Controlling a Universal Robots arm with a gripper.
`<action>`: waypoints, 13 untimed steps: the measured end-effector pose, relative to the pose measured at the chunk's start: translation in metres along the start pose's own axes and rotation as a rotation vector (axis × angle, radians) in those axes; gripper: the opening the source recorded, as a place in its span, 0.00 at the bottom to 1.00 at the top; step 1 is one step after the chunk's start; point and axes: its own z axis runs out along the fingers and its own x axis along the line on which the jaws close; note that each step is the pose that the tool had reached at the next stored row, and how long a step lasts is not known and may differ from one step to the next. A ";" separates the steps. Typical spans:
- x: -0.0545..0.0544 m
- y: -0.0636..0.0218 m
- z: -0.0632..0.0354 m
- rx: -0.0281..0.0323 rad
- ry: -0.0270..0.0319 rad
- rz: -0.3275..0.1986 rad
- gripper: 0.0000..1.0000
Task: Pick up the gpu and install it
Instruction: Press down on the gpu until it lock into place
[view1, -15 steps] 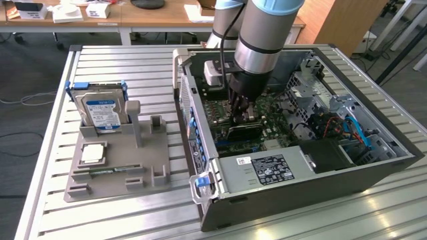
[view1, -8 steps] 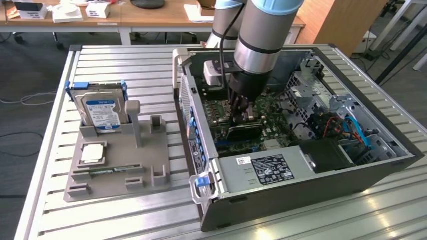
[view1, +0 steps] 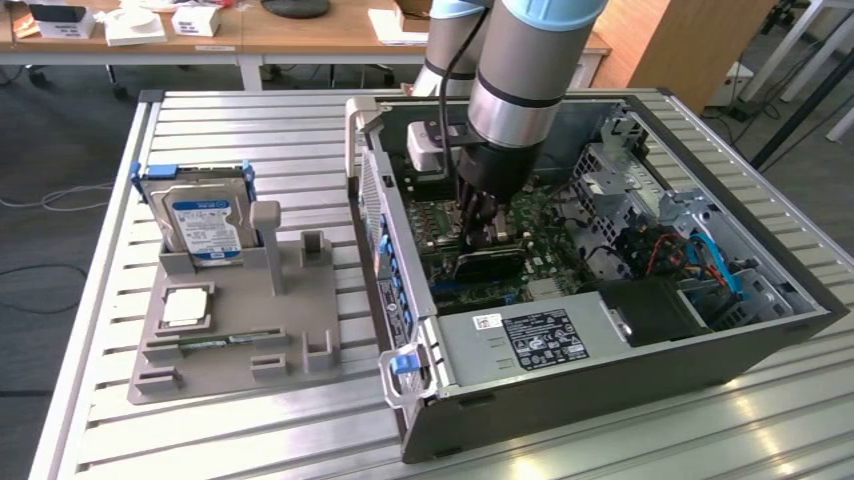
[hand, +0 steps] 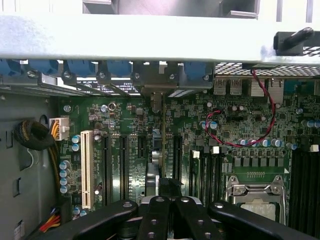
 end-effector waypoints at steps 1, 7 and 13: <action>0.000 0.0000 0.0000 -0.0001 0.0000 0.000 0.11; 0.000 0.0000 -0.0025 0.0013 -0.0025 0.000 0.11; 0.000 0.0000 -0.0079 0.0002 -0.0003 0.000 0.11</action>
